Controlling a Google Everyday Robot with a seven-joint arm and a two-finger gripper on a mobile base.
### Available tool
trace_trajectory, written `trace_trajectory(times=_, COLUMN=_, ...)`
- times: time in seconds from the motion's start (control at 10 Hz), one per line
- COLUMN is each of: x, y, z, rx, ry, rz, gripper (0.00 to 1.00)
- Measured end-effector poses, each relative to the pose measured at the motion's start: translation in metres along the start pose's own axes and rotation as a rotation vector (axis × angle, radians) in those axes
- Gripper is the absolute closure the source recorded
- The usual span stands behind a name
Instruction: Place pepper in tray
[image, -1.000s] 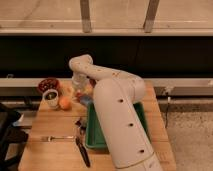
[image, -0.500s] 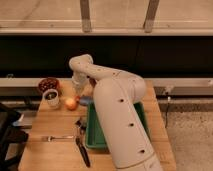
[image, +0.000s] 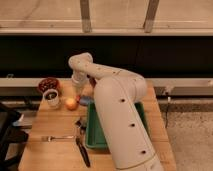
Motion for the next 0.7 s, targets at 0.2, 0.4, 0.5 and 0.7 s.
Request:
trace_trajectory(times=0.2, x=-0.0030, y=0.0059, z=0.0032, rx=0.003, ry=0.015, rz=-0.018, gripper=0.61)
trace_trajectory(times=0.4, x=-0.0039, y=0.0058, z=0.0059, rx=0.002, ry=0.024, rz=-0.019, gripper=0.40)
trace_trajectory(times=0.5, x=-0.0040, y=0.0061, z=0.0069, rx=0.001, ry=0.025, rz=-0.018, gripper=0.35)
trace_trajectory(times=0.7, x=-0.0029, y=-0.0008, z=0.0040, rx=0.006, ry=0.021, rz=-0.007, gripper=0.34)
